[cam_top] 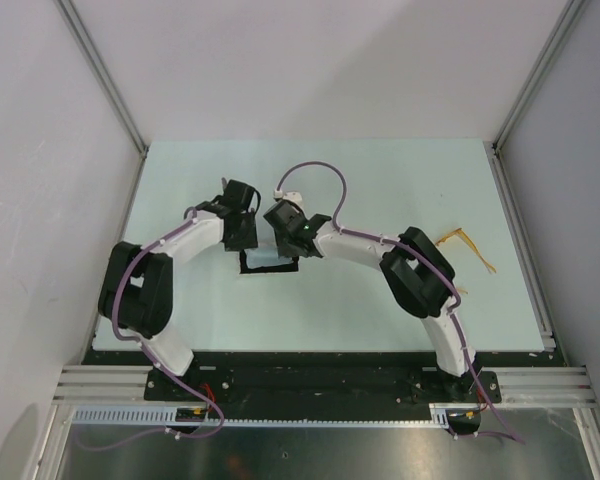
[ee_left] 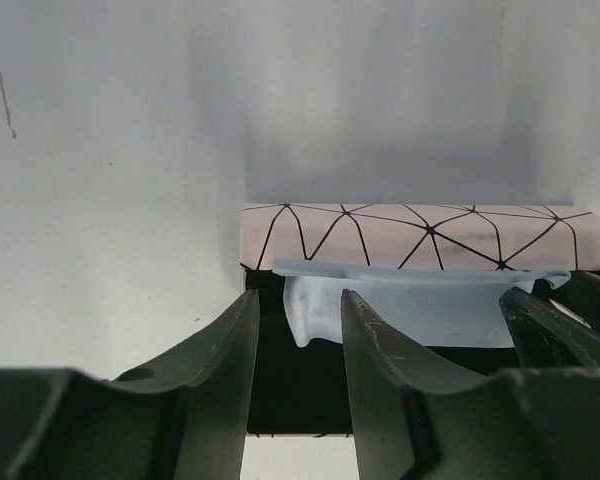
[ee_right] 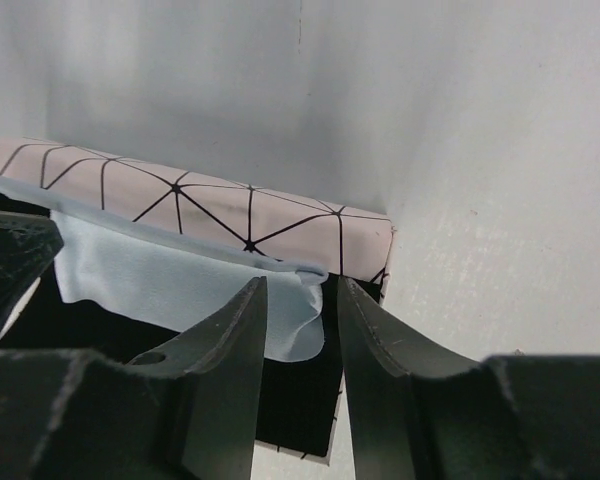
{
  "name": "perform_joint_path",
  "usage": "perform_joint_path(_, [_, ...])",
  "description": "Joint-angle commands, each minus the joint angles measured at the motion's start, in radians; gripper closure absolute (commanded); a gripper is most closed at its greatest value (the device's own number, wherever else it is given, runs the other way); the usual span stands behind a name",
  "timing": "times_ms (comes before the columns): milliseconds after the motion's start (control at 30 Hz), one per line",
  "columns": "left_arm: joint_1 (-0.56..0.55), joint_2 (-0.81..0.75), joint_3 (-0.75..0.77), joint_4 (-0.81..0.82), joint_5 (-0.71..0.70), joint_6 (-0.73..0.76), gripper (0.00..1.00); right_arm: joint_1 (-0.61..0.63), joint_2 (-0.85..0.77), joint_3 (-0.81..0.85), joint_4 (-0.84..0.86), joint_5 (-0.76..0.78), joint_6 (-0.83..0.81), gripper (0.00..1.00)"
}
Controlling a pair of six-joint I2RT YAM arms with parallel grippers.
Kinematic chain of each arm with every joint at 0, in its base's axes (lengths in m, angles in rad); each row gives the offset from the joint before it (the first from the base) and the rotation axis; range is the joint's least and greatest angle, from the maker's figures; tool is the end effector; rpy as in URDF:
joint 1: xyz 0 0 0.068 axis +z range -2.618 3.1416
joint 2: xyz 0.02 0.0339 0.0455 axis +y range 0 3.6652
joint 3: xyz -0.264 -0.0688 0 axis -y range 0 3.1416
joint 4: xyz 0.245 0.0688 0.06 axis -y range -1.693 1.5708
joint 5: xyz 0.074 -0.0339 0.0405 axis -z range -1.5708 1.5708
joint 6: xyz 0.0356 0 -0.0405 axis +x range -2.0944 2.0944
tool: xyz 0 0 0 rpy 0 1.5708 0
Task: Organize the sunglasses
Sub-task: Place the folded cleaning cloth in the sunglasses case, then smooth out the folded cleaning cloth near the sunglasses case.
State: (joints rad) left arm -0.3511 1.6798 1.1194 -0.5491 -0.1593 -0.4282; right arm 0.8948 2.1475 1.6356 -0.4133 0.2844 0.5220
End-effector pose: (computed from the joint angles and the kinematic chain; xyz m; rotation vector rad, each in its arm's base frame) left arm 0.3181 -0.1105 0.1988 -0.1521 2.6517 -0.0408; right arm 0.3031 0.3620 0.1807 -0.3402 2.4395 0.2679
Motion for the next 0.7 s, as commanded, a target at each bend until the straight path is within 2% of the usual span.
perform_joint_path(0, [-0.003, -0.052, 0.002, -0.014, 0.014, -0.018, 0.57, 0.006, -0.081, 0.040, 0.018, 0.042, -0.004, 0.60])
perform_joint_path(67, [-0.003, -0.058, 0.002, -0.015, 0.026, -0.021, 0.62, 0.004, -0.087, 0.038, 0.019, 0.041, -0.004, 0.61])
perform_joint_path(267, [-0.005, -0.034, 0.017, -0.012, 0.102, -0.030, 0.73, 0.009, -0.058, 0.029, 0.021, -0.005, 0.003, 0.85])
perform_joint_path(367, [-0.009, -0.014, 0.022, -0.011, 0.118, -0.034, 0.77, 0.007, -0.037, 0.026, 0.021, -0.024, 0.004, 0.91])
perform_joint_path(667, [-0.015, 0.043, 0.010, 0.000, 0.078, -0.037, 0.79, 0.003, 0.000, 0.015, 0.056, -0.063, -0.008, 0.92])
